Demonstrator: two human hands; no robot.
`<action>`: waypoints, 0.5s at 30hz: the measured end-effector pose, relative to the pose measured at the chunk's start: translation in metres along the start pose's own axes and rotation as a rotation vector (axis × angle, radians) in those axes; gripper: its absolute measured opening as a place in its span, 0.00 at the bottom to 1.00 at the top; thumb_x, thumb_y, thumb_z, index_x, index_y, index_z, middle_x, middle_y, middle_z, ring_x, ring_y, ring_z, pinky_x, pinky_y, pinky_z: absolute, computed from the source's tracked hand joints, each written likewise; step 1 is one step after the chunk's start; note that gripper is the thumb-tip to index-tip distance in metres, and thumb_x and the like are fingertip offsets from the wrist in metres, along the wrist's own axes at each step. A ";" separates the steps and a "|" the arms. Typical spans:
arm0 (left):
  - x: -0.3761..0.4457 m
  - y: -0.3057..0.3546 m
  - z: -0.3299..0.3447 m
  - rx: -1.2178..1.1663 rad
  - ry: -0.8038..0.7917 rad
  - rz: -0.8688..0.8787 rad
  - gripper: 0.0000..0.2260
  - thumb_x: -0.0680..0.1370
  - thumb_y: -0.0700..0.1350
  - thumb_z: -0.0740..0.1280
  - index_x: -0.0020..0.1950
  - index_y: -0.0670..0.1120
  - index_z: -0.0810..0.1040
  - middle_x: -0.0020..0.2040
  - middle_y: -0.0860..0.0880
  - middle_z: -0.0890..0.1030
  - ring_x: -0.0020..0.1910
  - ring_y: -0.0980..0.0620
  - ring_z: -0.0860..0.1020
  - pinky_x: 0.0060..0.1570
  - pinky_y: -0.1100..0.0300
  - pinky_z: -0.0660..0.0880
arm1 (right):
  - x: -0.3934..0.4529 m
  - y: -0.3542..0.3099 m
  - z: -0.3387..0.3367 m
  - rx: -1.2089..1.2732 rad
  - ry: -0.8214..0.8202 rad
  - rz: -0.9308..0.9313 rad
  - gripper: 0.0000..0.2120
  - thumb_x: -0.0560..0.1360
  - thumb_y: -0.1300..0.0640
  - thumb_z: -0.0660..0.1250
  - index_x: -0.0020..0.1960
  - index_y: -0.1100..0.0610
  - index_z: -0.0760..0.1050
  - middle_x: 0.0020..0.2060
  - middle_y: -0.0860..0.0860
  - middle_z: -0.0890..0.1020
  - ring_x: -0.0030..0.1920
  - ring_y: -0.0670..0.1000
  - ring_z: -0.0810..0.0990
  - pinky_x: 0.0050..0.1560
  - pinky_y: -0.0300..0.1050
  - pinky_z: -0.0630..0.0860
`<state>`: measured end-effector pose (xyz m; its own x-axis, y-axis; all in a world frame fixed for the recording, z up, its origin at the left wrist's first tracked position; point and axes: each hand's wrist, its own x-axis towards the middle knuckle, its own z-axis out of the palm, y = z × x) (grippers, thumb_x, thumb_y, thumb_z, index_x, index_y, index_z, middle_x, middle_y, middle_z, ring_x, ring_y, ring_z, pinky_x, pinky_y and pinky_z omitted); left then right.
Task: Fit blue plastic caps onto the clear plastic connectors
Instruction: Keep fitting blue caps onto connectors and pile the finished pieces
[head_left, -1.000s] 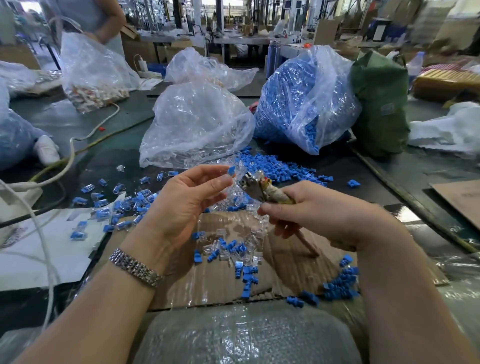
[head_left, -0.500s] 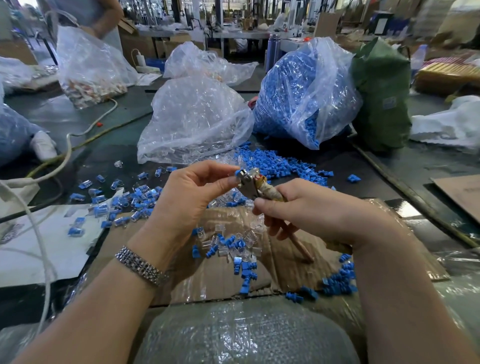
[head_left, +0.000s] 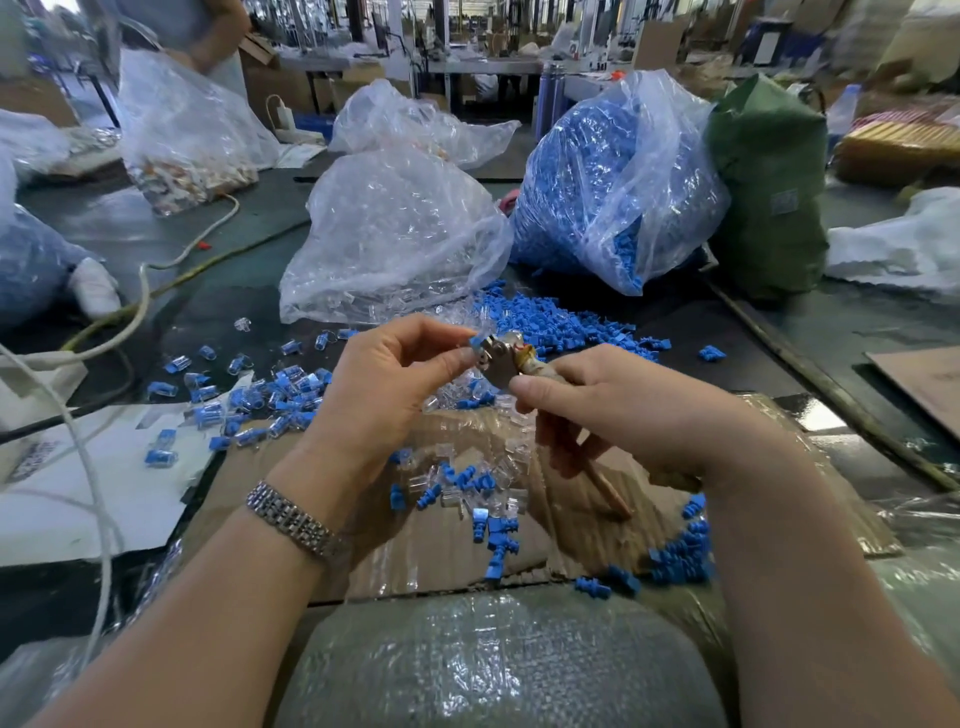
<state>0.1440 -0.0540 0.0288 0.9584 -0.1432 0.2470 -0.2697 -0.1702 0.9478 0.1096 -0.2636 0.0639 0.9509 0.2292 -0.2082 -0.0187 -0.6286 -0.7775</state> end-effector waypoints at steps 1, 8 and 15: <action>0.001 -0.001 -0.004 -0.005 0.025 -0.001 0.06 0.75 0.42 0.74 0.49 0.50 0.84 0.47 0.52 0.87 0.48 0.56 0.84 0.50 0.63 0.80 | 0.001 0.003 -0.003 0.022 0.039 0.011 0.22 0.80 0.41 0.65 0.52 0.62 0.78 0.34 0.50 0.83 0.34 0.52 0.85 0.42 0.48 0.85; 0.004 -0.013 -0.030 0.601 0.306 -0.100 0.03 0.76 0.43 0.71 0.46 0.51 0.81 0.43 0.50 0.81 0.43 0.49 0.80 0.40 0.55 0.74 | 0.017 0.021 -0.012 -0.318 0.327 0.273 0.09 0.78 0.51 0.65 0.51 0.57 0.71 0.47 0.55 0.77 0.42 0.54 0.76 0.39 0.49 0.71; 0.001 -0.009 -0.031 0.881 0.323 -0.120 0.04 0.75 0.45 0.70 0.48 0.53 0.80 0.52 0.46 0.75 0.55 0.42 0.76 0.60 0.41 0.73 | 0.023 0.027 0.000 -0.461 0.344 0.363 0.24 0.78 0.50 0.68 0.68 0.57 0.63 0.64 0.61 0.73 0.61 0.62 0.74 0.50 0.50 0.70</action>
<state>0.1506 -0.0226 0.0272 0.9283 0.1776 0.3268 -0.0146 -0.8605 0.5093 0.1311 -0.2750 0.0376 0.9548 -0.2577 -0.1480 -0.2941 -0.8911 -0.3457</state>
